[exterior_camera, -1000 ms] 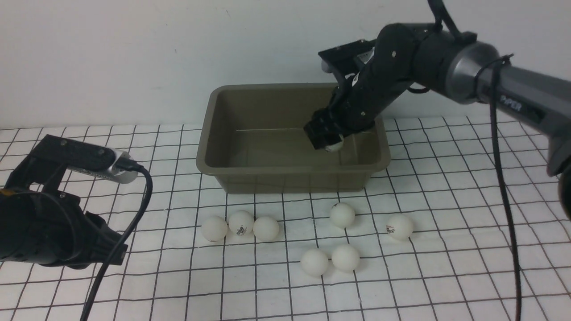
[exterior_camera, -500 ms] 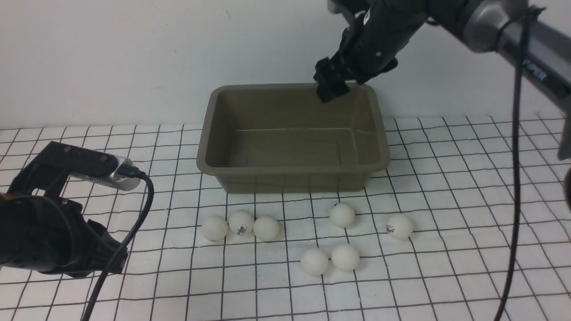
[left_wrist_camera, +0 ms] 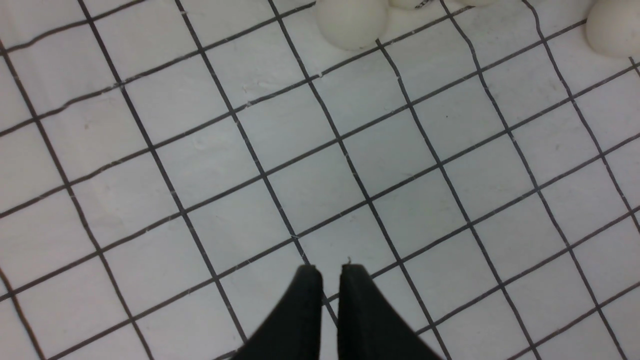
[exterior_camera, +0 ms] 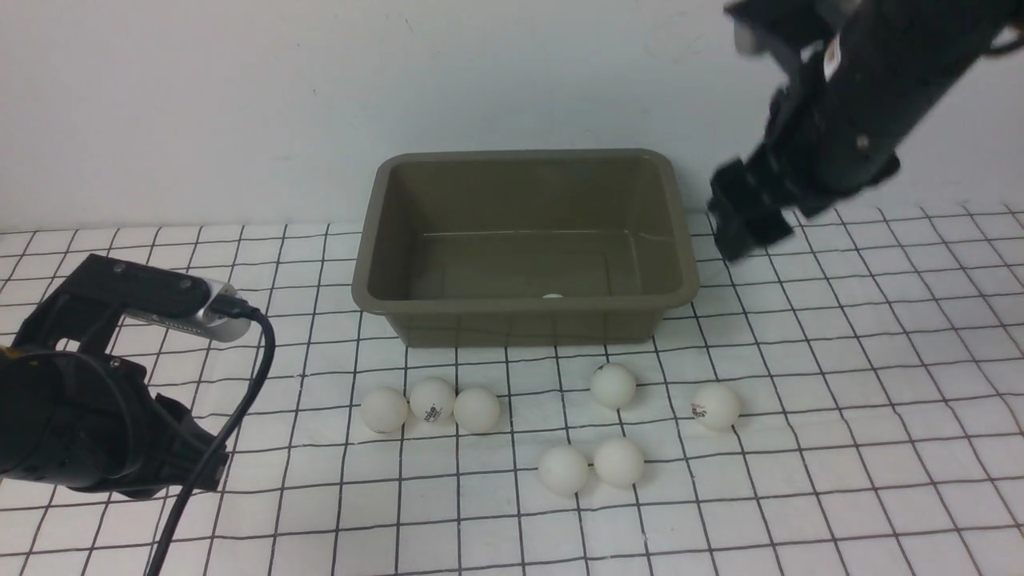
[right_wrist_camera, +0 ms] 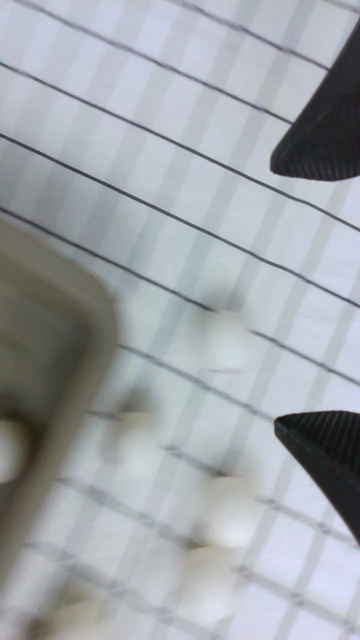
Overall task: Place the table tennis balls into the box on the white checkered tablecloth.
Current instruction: 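Reach for and grasp a ping pong ball on the table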
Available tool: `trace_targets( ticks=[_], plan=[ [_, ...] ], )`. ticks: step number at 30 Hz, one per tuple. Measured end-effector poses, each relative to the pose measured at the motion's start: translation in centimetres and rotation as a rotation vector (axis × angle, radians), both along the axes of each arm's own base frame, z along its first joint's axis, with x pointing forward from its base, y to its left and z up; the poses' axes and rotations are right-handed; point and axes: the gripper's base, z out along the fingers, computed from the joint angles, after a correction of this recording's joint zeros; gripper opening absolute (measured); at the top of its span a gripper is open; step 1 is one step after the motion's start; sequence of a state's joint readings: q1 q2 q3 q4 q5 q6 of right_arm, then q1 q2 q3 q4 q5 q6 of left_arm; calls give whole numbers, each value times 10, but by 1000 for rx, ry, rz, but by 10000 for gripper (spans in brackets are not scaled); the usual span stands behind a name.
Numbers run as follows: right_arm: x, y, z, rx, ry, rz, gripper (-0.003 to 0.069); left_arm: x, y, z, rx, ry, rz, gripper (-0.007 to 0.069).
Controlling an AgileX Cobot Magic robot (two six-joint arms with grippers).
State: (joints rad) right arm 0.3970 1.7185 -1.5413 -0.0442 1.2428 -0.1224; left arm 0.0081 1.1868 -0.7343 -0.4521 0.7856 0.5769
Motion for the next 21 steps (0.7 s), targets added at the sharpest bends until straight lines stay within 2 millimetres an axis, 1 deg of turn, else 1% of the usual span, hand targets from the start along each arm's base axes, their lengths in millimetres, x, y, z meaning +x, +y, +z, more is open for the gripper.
trace_targets(
  ticks=[4, 7, 10, 14, 15, 16, 18, 19, 20, 21],
  plan=[
    [-6, -2, -34, -16, 51, 4, 558, 0, 0, 0, 0, 0, 0, 37],
    [-5, -1, -63, 0, 40, 9, 558, 0, 0, 0, 0, 0, 0, 37],
    [-1, 2, -81, 4, 41, 10, 558, 0, 0, 0, 0, 0, 0, 37],
    [11, 7, -107, 7, 40, 15, 558, 0, 0, 0, 0, 1, -1, 37],
    [12, 7, -107, 8, 36, 15, 558, 0, 0, 0, 0, 1, -1, 37],
    [17, 9, -120, 5, 46, 16, 558, 0, 0, 0, -1, 3, -1, 37],
    [20, 11, -133, 0, 59, 17, 558, 0, 0, 0, -1, 3, -1, 37],
    [21, 11, -134, 0, 58, 17, 558, 0, 0, 0, -1, 3, -1, 37],
    [23, 12, -142, -1, 62, 17, 558, 0, 0, 0, -1, 3, -1, 37],
    [23, 12, -142, -1, 64, 17, 558, 0, 0, 0, -1, 3, -1, 37]
  ],
)
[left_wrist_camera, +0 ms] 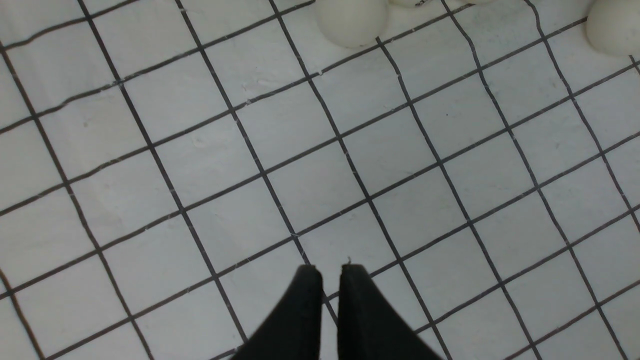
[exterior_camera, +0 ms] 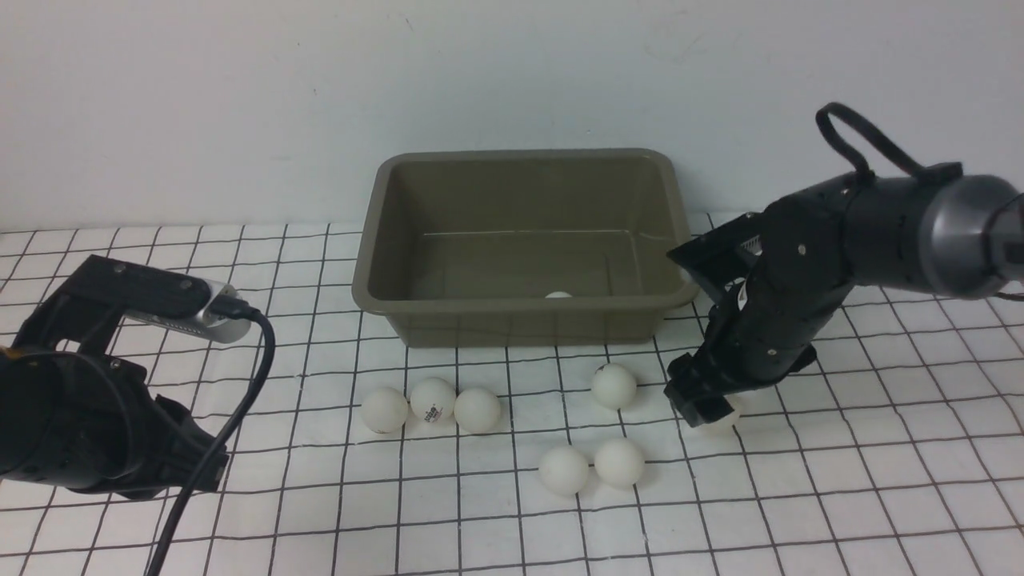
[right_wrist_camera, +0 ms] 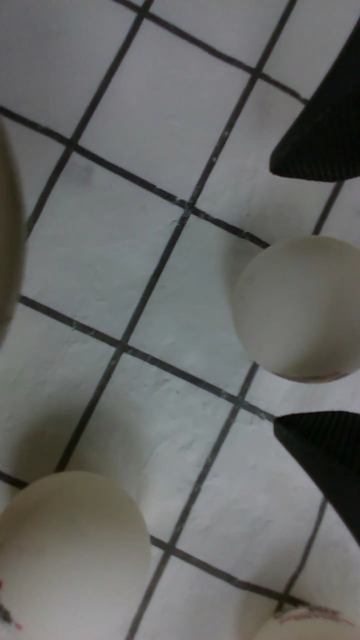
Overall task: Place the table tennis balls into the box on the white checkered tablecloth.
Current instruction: 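Reach for and grasp a ping pong ball on the table, then release the ping pong ball into the bin and lift the gripper away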
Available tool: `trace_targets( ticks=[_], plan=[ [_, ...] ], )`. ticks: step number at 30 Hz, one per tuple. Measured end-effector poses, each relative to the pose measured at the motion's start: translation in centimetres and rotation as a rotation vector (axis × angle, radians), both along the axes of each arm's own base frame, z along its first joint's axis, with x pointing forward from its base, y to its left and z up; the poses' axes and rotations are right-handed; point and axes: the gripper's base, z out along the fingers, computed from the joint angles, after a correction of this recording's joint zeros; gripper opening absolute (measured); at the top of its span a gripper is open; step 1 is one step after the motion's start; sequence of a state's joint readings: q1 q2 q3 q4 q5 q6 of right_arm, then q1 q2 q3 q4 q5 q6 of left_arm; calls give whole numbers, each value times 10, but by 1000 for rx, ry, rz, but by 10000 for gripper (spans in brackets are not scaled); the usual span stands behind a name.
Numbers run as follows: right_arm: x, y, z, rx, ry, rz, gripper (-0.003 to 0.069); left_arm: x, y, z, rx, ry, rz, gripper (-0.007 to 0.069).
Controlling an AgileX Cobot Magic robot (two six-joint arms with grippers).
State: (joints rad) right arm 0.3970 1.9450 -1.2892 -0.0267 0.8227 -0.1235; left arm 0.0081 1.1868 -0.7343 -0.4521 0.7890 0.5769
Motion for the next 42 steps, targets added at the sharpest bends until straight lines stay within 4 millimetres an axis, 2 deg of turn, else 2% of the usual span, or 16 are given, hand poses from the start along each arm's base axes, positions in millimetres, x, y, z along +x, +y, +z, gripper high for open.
trace_targets(
  ticks=[6, 8, 9, 12, 18, 19, 20, 21, 22, 23, 27, 29, 32, 36, 40, 42],
  plan=[
    [6, 3, -18, 2, -2, 2, 546, -1, 0, 0, -1, 7, -3, 37],
    [6, 3, -21, -2, 8, 2, 510, -1, 0, 0, -2, 12, -5, 37],
    [5, 2, -22, -7, 20, 1, 441, -1, 0, 0, -3, 14, -6, 37],
    [4, 2, -19, -15, 37, -1, 354, -1, 0, 0, -3, 15, -6, 37],
    [1, 1, 34, -12, 51, -13, 357, -1, 0, 0, -3, 15, -6, 37],
    [0, 1, 36, -10, 55, -15, 357, -1, 0, 0, -3, 15, -6, 37],
    [0, 3, 62, 28, 34, -23, 357, -1, 0, 0, -3, 15, -6, 37],
    [0, 3, 62, 28, 34, -23, 357, -1, 0, 0, -3, 15, -6, 37],
    [1, 6, 88, 76, 1, -26, 357, -1, 0, 0, -3, 15, -6, 37],
    [2, 8, 100, 99, -16, -19, 357, -1, 0, 0, -3, 15, -6, 37],
    [19, 19, 144, 210, -183, 2, 357, -1, 0, 0, -3, 15, -6, 37],
    [30, 24, 149, 234, -233, 1, 357, -1, 0, 0, -3, 15, -6, 37],
    [60, 36, 133, 253, -267, -5, 357, -1, 0, 0, -3, 15, -6, 37],
    [95, 53, 81, 250, -211, -8, 362, -1, 0, 0, -3, 15, -6, 37],
    [115, 63, 53, 264, -185, -12, 447, -1, -1, -1, -3, 16, -7, 37],
    [117, 65, 53, 264, -171, -8, 489, -2, -1, -1, -4, 18, -6, 37]
  ],
)
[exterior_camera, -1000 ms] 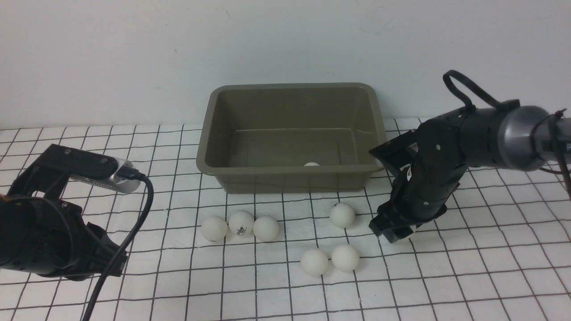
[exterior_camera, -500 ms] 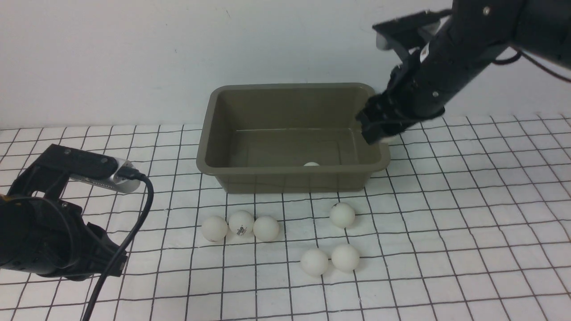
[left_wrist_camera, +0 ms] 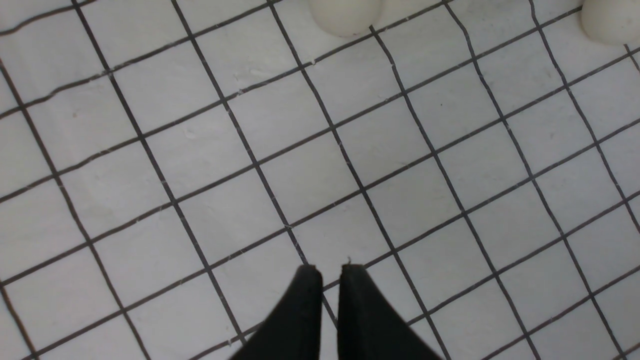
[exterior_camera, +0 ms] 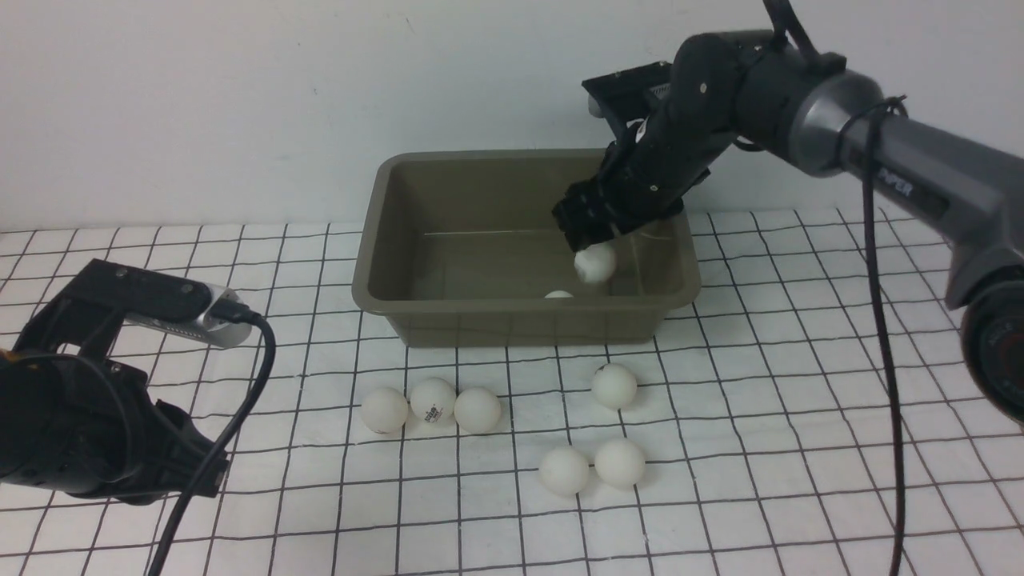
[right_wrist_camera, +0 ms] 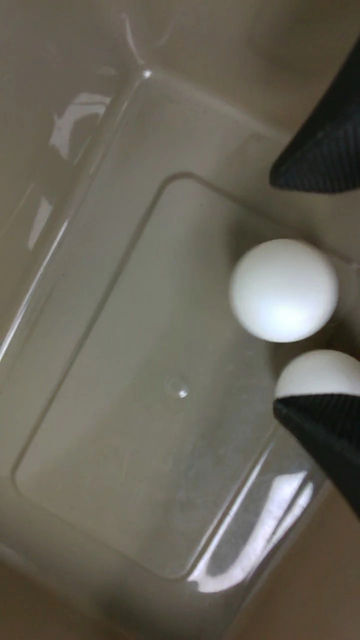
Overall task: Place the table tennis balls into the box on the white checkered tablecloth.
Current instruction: 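Release the ping pong ball into the bin and lift the gripper away, then reach for and grasp a ping pong ball on the table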
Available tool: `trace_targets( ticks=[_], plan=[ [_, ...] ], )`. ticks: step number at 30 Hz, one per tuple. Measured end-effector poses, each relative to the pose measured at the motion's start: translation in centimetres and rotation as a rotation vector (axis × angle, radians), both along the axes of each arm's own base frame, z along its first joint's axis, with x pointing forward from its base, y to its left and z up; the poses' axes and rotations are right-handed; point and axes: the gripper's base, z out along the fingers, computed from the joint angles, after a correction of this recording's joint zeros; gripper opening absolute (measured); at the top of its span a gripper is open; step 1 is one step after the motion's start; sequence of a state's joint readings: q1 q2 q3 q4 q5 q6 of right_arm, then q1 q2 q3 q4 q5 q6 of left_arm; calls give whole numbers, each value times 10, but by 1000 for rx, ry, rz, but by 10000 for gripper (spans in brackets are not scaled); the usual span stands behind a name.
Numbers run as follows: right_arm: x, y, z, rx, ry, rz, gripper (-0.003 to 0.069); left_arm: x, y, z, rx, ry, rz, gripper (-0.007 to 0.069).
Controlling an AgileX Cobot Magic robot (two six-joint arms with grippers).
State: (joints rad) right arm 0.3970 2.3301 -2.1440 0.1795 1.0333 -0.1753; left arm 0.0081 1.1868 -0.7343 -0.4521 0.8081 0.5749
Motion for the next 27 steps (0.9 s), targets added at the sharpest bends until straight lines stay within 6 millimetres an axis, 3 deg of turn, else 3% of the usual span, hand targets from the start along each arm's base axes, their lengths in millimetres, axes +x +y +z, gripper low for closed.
trace_targets(
  ticks=[6, 9, 11, 20, 27],
  plan=[
    [-10, -2, 48, 9, 34, 15, 518, 0, 0, 0, -1, 2, 1, 37],
    [-28, -6, 80, 72, 32, -14, 517, 0, 0, 0, 0, 3, 1, 37],
    [-41, -10, 90, 81, 45, -19, 517, 0, 0, 0, -2, 6, 0, 37],
    [-112, -38, 60, -2, 276, -12, 517, -2, -1, -1, -4, 20, -7, 37],
    [-140, -32, 29, -19, 338, 26, 517, -2, -1, -1, -6, 22, -8, 37]
  ],
)
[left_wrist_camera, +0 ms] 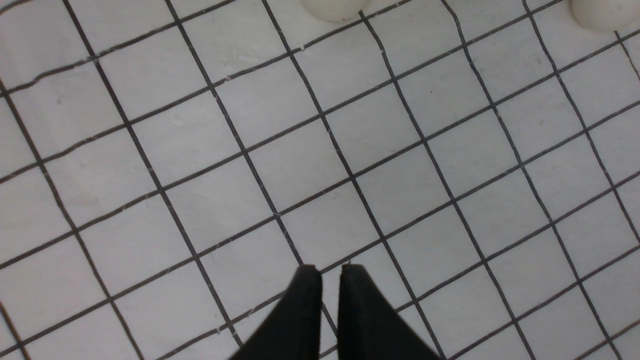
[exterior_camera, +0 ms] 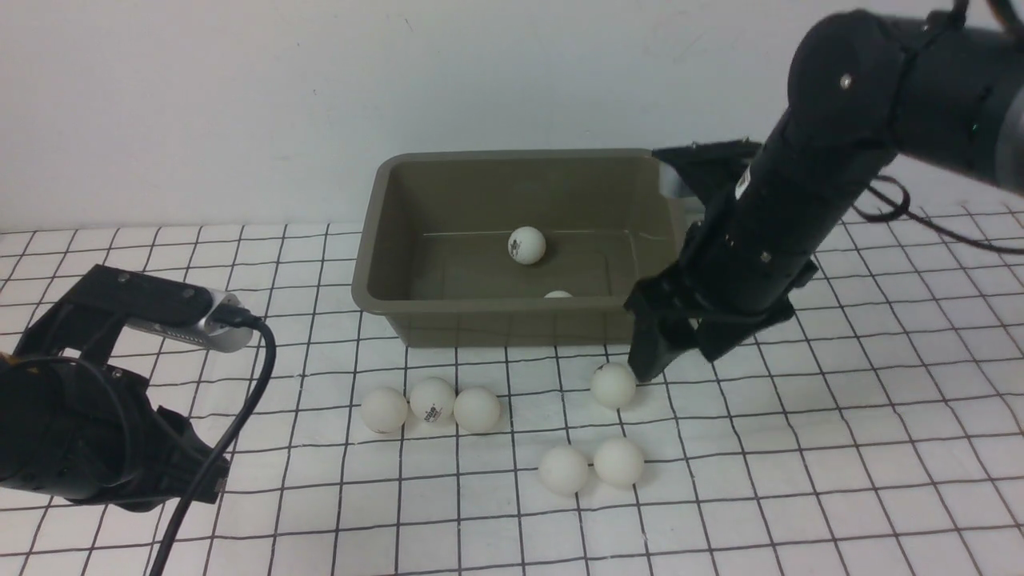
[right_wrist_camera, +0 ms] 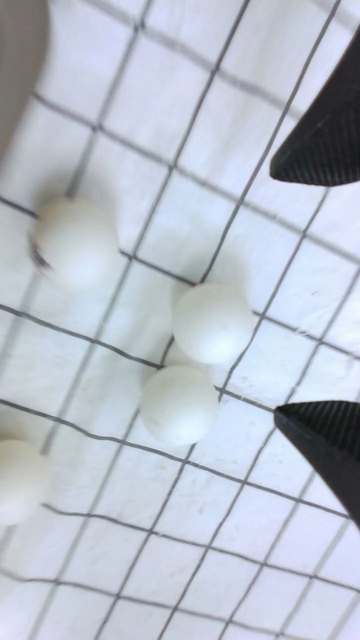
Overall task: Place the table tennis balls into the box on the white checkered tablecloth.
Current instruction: 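Reach for and grasp a ping pong ball on the table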
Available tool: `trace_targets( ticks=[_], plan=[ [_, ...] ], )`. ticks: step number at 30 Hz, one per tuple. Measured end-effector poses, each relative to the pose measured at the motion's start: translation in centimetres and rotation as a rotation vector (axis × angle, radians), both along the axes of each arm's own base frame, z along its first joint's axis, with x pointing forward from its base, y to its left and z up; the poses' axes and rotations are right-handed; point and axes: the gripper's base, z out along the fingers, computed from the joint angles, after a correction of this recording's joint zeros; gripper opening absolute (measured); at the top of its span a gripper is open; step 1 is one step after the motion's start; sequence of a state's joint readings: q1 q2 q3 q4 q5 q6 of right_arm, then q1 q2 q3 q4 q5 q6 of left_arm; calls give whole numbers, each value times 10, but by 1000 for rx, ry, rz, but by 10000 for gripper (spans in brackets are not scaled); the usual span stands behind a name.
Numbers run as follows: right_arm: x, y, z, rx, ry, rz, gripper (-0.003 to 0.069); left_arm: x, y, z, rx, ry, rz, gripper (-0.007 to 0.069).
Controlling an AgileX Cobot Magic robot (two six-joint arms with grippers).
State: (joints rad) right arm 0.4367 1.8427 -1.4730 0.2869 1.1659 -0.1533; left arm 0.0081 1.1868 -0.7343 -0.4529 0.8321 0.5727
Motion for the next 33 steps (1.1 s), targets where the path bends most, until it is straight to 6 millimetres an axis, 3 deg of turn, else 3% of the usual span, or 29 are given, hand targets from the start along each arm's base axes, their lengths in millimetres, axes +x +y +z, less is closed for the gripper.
trace_targets(
  ticks=[7, 12, 20, 33],
  plan=[
    [-3, 29, -26, -13, -68, 7, 514, -1, 0, 0, -2, 8, -4, 37],
    [-5, 48, -49, -121, -110, -5, 498, -1, 0, 0, -3, 11, -5, 37],
    [-5, 46, -61, -220, -97, -52, 495, -1, 0, 0, -3, 13, -6, 37],
    [-13, 49, -62, -190, -12, -56, 494, -1, -1, 0, -4, 16, -7, 37]
  ],
)
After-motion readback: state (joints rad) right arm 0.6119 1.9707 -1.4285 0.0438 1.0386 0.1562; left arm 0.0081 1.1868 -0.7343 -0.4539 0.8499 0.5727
